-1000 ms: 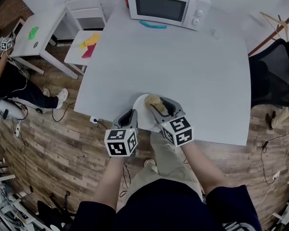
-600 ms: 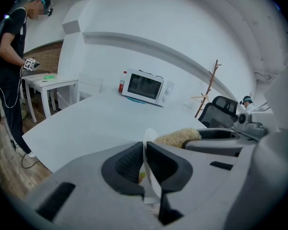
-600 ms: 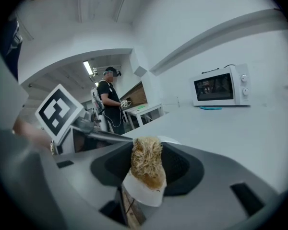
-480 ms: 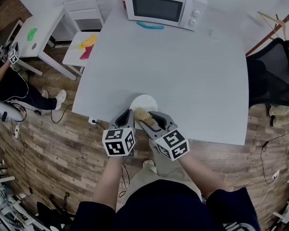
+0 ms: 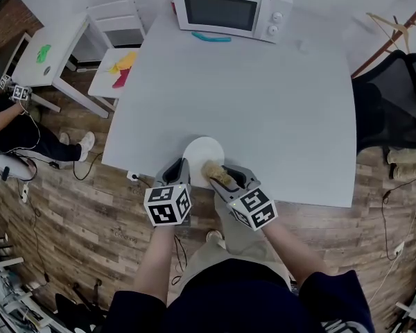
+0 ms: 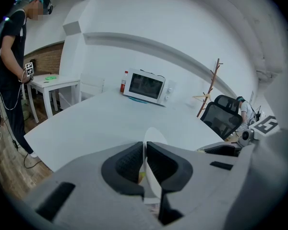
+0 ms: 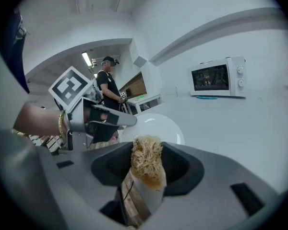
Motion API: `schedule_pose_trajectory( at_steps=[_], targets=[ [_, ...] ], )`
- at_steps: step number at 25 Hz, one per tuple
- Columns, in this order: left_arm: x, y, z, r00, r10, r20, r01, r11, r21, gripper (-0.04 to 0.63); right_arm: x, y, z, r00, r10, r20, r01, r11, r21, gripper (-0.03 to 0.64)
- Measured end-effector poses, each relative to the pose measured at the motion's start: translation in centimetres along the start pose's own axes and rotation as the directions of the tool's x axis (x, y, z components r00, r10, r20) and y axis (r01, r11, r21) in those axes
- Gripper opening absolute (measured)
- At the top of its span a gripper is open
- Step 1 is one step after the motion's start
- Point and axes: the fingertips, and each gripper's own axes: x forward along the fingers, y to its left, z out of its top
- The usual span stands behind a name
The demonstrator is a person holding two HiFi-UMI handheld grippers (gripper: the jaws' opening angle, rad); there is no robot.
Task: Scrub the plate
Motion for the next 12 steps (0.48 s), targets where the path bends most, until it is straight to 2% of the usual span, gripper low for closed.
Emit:
schedule_pose_trajectory(
  at_steps=[6, 12],
  targets=[
    [0.6, 0.7, -0.4, 1.0, 0.019, -0.01, -0.019, 1.0, -0.011, 0.035, -0.4, -2.3, -0.6, 0.998, -0.06, -0.016, 0.061, 0.998, 0.03, 0.181],
    [2.6, 1.4, -1.9, 0.999, 0.021, -0.048, -0.022, 1.0, -0.017, 0.035, -1.6, -2.9, -0.2, 0.994, -0.108, 0.025, 0.105, 0.991, 0.082, 0.181]
  ],
)
